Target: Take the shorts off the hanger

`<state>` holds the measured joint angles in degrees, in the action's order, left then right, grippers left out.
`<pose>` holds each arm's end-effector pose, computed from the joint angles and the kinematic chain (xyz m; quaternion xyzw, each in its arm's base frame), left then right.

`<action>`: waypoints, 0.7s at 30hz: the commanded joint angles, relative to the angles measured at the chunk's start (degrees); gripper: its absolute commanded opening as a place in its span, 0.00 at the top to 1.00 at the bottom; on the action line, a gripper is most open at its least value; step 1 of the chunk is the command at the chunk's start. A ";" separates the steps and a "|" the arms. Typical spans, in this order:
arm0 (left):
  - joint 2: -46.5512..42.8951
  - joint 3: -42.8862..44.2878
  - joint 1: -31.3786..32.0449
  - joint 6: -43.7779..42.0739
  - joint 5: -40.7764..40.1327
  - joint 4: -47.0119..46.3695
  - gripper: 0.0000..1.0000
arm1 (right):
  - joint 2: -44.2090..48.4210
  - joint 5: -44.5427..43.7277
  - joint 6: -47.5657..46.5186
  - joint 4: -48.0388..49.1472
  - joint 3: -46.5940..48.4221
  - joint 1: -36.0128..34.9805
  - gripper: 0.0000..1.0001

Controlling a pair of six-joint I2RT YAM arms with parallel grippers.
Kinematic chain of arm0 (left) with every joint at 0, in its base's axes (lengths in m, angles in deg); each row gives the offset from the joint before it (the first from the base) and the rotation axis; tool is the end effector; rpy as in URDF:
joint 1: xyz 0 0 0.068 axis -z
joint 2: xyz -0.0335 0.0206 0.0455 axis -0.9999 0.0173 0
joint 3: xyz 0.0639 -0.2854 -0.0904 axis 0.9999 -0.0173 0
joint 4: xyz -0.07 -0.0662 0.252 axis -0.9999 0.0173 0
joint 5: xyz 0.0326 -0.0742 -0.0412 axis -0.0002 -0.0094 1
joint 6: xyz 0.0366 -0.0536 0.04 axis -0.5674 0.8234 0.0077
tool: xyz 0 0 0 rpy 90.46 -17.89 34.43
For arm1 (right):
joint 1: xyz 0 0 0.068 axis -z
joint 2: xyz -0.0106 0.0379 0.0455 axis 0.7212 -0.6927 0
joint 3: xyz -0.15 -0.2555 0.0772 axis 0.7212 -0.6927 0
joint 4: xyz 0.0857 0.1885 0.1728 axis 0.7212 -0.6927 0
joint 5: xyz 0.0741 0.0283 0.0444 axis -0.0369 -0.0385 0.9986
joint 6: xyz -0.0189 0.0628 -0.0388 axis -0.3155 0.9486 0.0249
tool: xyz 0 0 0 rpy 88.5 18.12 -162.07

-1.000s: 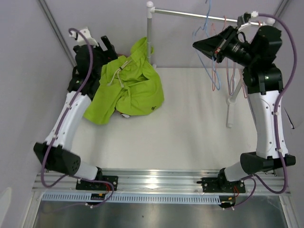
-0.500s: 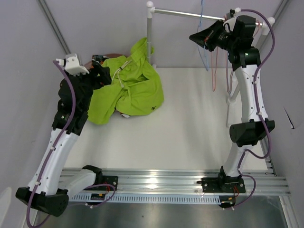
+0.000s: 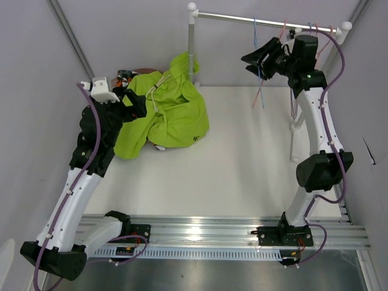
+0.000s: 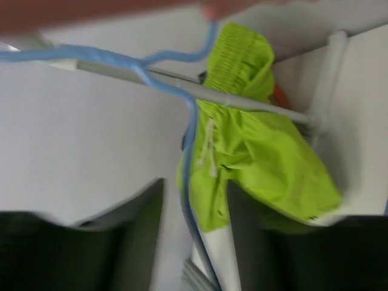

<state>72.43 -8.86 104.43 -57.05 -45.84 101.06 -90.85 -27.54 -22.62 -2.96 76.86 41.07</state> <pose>0.2194 -0.0485 0.4577 -0.0620 0.7153 -0.1220 0.6853 0.4511 0.0771 0.4905 0.1305 0.7627 0.4871 0.4050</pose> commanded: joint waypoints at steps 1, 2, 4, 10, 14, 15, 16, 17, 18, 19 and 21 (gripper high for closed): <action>0.32 -0.22 0.40 -0.61 1.67 -2.17 0.01 | 9.50 -4.61 -4.75 -1.25 -2.71 0.42 0.20; 0.32 -0.48 0.40 -0.61 1.67 -2.08 0.01 | 10.73 -6.44 -5.64 -2.56 -3.24 0.42 0.08; 0.32 -0.48 0.40 -0.52 1.76 -1.90 0.01 | 14.67 -8.21 -7.22 -3.80 -4.64 0.42 0.01; -0.73 1.63 0.49 -1.93 1.49 0.82 0.01 | 27.32 -12.79 -14.60 -6.27 -12.62 0.42 0.00; -2.14 3.03 0.58 -2.37 2.28 3.63 0.01 | 35.86 -15.59 -19.45 -7.40 -18.00 0.34 0.01; -2.92 2.51 0.58 -2.46 2.63 4.59 0.01 | 37.53 -16.91 -21.36 -8.37 -18.62 0.34 0.01; -3.45 2.42 0.58 -2.63 2.90 5.21 0.01 | 39.29 -19.62 -22.42 -10.03 -19.23 0.34 0.00; -3.98 2.07 0.58 -3.07 3.07 5.65 0.01 | 41.22 -20.86 -23.56 -10.74 -20.63 0.34 0.01; -5.03 1.72 0.58 -3.33 2.99 7.05 0.01 | 44.90 -22.01 -25.84 -11.53 -21.34 0.34 0.01; -5.65 0.85 0.58 -3.51 2.73 7.93 0.01 | 46.67 -23.59 -26.82 -12.76 -22.04 0.34 0.01; -8.36 -0.03 0.58 -4.12 1.06 10.39 0.01 | 51.41 -23.60 -29.10 -13.56 -23.62 0.34 0.01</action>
<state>67.95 -8.68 104.60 -59.10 -44.23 107.94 -44.67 -46.75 -45.00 -13.99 54.94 41.29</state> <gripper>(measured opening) 0.993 0.993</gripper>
